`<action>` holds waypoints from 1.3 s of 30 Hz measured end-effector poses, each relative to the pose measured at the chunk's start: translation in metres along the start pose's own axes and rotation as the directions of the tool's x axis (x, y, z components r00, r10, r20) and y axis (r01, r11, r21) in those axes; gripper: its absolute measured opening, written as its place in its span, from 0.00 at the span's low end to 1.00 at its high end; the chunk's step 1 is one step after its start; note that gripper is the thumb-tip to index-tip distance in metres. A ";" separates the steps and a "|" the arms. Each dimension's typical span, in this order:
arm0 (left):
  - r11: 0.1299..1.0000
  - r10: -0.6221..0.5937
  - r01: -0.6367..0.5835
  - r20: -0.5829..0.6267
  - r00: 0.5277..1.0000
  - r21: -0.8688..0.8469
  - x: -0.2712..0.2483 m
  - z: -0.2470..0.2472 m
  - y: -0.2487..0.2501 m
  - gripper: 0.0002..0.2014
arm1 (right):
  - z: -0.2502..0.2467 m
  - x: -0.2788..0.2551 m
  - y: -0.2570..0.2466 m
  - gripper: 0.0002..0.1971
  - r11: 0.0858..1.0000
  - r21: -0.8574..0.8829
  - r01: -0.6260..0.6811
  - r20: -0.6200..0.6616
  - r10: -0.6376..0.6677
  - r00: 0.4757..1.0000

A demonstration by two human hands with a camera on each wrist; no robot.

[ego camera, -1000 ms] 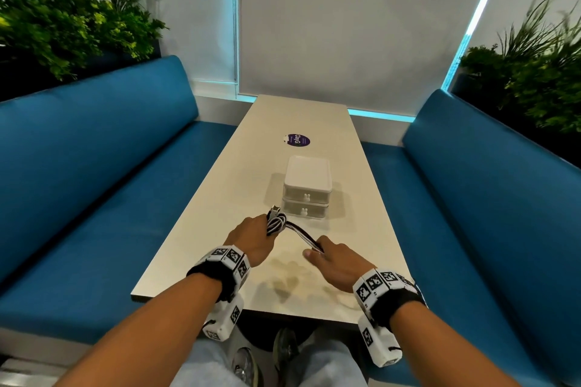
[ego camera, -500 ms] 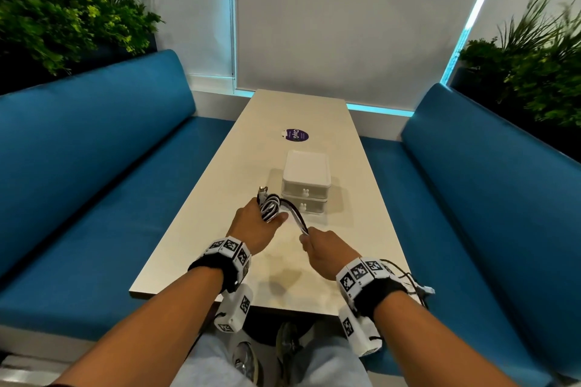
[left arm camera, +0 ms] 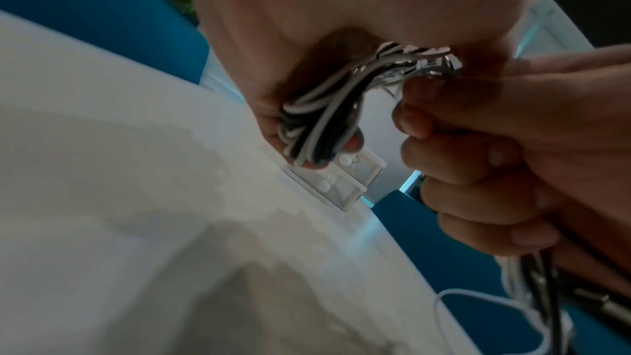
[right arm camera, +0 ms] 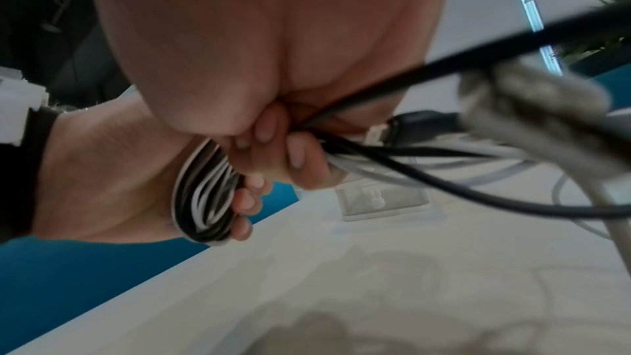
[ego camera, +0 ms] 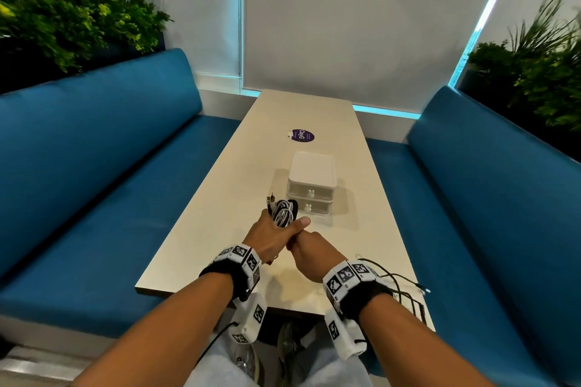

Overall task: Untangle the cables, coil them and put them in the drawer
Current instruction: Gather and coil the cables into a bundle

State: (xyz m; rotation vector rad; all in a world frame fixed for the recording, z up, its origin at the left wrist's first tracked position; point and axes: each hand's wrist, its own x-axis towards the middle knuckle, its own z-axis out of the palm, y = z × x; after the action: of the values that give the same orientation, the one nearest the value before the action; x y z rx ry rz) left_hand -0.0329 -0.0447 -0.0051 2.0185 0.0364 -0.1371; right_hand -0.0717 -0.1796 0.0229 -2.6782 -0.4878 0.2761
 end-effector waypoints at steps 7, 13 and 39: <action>0.996 0.019 -0.019 -0.001 1.000 -0.086 0.001 0.010 0.017 0.10 | 0.004 0.007 0.011 0.13 0.995 0.072 -0.064 0.003 0.064 0.998; 0.996 0.085 -0.086 -0.030 0.996 -0.033 0.001 0.010 0.027 0.10 | -0.001 0.006 0.011 0.09 0.987 0.157 -0.029 0.000 0.030 1.000; 0.909 0.061 -0.105 -0.121 0.991 -0.403 0.004 0.003 0.032 0.05 | -0.001 0.012 0.030 0.13 0.948 0.297 -0.115 0.012 0.116 0.993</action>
State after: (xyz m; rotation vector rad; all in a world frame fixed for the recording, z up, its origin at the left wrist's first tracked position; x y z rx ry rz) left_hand -0.0268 -0.0611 0.0218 1.6018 0.0419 0.0319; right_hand -0.0513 -0.2014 0.0099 -2.4142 -0.2625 0.3459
